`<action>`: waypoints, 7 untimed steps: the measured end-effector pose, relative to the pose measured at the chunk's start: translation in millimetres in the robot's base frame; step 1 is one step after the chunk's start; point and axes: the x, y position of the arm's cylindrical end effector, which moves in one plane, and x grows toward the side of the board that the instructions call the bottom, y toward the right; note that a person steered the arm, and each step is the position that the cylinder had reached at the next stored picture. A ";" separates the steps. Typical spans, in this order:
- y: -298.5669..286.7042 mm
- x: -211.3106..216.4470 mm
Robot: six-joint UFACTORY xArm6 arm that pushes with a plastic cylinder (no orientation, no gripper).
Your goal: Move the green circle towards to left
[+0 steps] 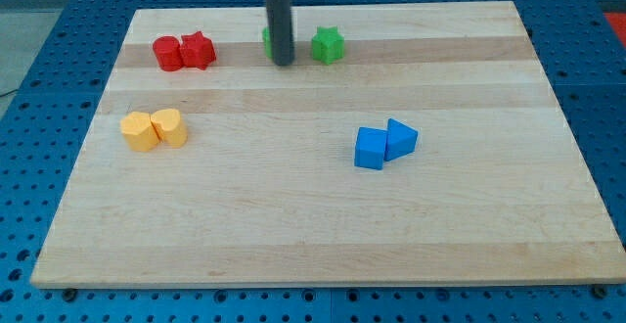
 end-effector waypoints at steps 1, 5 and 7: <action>-36.4 -7.1; -8.9 -39.7; 48.0 -41.9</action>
